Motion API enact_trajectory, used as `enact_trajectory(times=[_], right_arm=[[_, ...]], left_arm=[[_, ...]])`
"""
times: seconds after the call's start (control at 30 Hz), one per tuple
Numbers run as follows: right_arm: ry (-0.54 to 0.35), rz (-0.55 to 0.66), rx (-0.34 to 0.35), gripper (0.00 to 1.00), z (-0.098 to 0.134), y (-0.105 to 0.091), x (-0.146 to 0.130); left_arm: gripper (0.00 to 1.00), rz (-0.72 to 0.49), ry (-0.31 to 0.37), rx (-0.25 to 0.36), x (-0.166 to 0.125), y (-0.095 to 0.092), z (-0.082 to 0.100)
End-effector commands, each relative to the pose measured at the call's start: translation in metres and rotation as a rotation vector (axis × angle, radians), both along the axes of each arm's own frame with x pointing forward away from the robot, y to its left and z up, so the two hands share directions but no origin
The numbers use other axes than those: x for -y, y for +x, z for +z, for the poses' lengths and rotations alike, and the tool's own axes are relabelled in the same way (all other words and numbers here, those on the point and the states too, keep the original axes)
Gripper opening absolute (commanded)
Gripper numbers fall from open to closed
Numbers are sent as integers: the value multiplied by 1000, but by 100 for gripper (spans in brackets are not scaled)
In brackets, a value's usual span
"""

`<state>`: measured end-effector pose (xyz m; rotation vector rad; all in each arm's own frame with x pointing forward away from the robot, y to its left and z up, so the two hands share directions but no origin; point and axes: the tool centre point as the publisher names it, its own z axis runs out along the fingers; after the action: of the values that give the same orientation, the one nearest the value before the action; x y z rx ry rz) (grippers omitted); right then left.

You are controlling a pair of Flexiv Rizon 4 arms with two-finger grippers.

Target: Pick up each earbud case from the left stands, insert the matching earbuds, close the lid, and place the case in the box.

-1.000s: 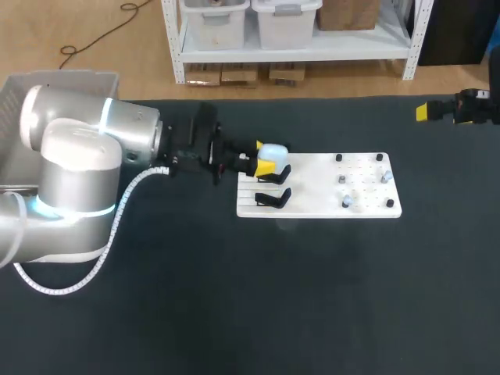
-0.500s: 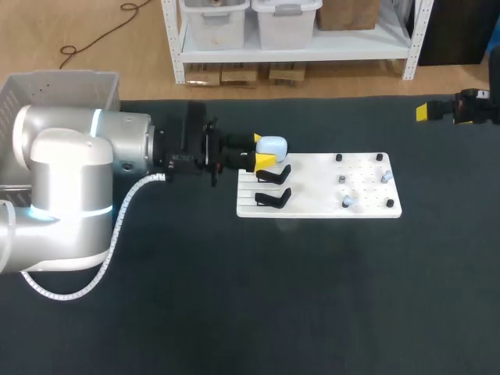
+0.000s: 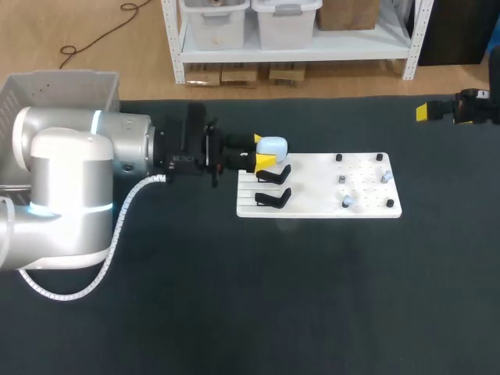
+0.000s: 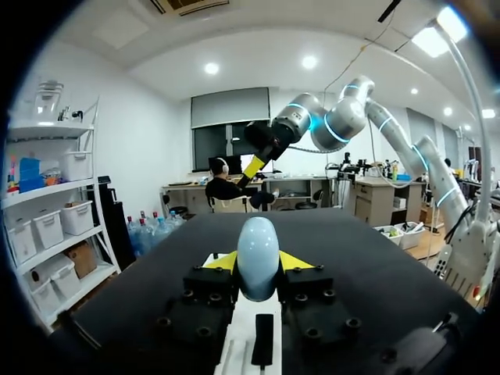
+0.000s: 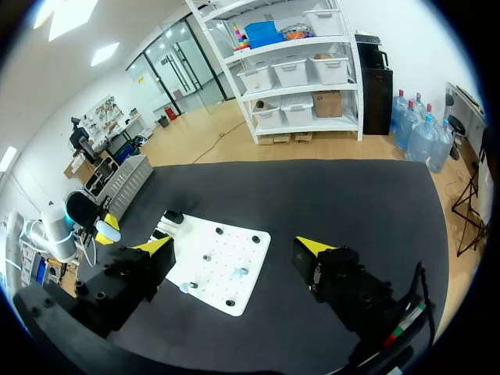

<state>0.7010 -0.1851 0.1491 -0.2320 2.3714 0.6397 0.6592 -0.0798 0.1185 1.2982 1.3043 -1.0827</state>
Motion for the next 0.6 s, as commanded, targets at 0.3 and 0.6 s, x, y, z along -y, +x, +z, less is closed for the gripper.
enact_trajectory(times=[0.3,0.6], right_arm=[[8,23,1,100,2,-7,-4],[-56,151,20,100,11,-56,-46]], left_arm=[[0,15,-72,-2,1,-25,3],[0,-18,-86,-19,0,-32,0]])
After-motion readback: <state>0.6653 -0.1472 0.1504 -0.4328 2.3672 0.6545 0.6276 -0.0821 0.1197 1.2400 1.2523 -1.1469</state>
